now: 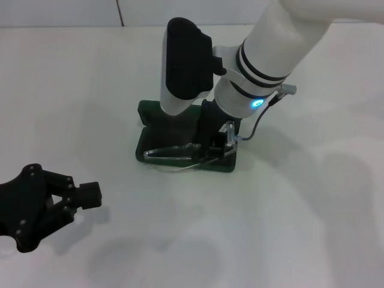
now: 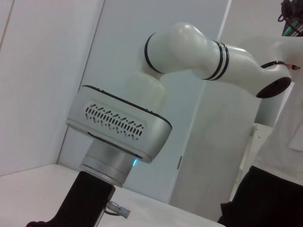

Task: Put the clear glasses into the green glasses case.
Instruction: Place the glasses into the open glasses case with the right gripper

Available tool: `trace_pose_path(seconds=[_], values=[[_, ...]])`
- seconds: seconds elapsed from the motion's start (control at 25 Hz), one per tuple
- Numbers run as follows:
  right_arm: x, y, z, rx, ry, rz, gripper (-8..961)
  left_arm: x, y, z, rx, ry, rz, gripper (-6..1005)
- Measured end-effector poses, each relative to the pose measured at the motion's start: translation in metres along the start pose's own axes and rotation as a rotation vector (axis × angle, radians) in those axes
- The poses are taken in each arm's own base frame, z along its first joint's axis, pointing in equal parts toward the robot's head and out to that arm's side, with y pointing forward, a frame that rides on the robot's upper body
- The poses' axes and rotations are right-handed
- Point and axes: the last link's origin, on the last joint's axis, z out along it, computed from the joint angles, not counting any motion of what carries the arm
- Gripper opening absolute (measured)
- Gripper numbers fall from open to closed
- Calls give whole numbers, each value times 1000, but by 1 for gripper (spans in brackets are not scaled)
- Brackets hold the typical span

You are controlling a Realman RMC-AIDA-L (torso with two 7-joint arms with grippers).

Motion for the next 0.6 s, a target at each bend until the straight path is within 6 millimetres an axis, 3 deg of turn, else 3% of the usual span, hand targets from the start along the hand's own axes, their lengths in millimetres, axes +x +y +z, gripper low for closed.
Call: trace_pose_path(seconds=[0.28, 0.48, 0.6], values=[[0, -1, 1, 11, -7, 8, 220, -1, 1, -1, 3, 0, -3, 52], [0, -1, 1, 10, -7, 9, 77, -1, 1, -1, 4, 0, -4, 52], [1, -1, 1, 8, -6, 9, 71, -1, 1, -1, 3, 0, -3, 52]])
